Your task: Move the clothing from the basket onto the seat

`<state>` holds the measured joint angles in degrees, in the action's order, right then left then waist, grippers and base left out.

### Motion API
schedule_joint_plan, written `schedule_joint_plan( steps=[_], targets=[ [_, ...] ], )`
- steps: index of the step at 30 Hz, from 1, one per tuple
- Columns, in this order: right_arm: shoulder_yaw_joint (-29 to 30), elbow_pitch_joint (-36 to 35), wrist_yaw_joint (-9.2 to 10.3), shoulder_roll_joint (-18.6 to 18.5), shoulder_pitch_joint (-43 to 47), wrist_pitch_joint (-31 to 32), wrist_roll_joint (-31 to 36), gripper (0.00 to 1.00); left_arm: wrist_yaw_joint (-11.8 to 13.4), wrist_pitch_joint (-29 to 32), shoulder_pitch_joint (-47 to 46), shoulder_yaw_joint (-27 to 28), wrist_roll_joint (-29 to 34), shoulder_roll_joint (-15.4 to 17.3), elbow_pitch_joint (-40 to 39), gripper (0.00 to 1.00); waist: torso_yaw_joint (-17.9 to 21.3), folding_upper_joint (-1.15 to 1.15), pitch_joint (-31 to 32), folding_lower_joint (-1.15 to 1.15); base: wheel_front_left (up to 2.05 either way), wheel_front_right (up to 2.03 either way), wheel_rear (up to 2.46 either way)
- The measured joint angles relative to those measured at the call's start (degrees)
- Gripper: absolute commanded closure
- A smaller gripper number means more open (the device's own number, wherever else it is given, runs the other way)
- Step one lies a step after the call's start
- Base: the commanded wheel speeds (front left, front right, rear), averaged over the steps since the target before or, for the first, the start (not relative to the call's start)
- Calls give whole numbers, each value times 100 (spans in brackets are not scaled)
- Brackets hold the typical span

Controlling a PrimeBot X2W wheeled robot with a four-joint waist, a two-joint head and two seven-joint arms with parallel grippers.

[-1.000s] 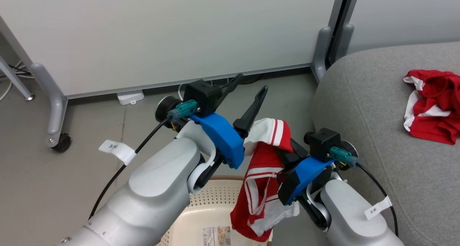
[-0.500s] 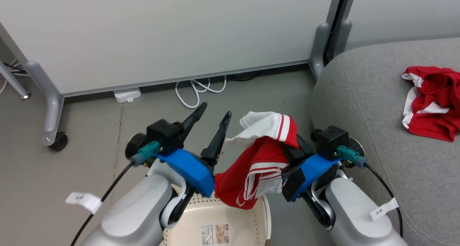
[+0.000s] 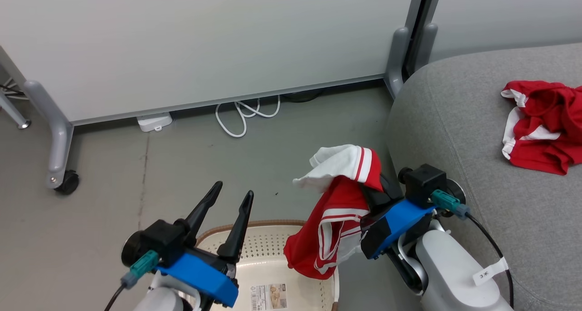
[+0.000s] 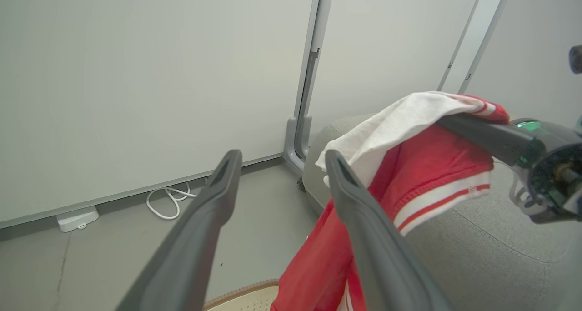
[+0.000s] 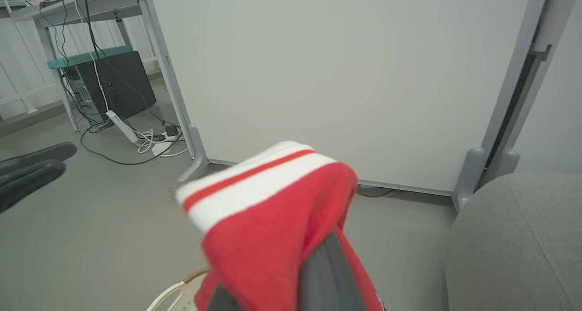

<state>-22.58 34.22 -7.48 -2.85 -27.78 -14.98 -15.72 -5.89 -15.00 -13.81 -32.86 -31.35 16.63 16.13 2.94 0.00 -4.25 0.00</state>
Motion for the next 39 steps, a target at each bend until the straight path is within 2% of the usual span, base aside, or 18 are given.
schedule_joint_plan(
  steps=[6, 16, 25, 39],
  targets=[
    [43, -18, 0, 1, 43, 0, 13, 100, -79, 0, 592, 598, 466, -258, -174, 0, 19, 0, 43, 0, 0, 0, 0],
    [22, -92, 0, 1, 77, 1, -7, 100, -144, 0, 722, 781, 758, -416, -179, 0, 220, 0, 23, 0, 0, 0, 0],
    [-44, -185, 0, 1, 62, 0, -79, 100, -149, 0, 604, 722, 723, -383, -287, 0, 815, 0, -79, 0, 0, 0, 0],
    [33, -375, 0, 0, 97, -1, -133, 100, -151, 0, 465, 662, 731, -248, -297, 0, 1950, 0, -306, 0, 0, 0, 0]
  ],
)
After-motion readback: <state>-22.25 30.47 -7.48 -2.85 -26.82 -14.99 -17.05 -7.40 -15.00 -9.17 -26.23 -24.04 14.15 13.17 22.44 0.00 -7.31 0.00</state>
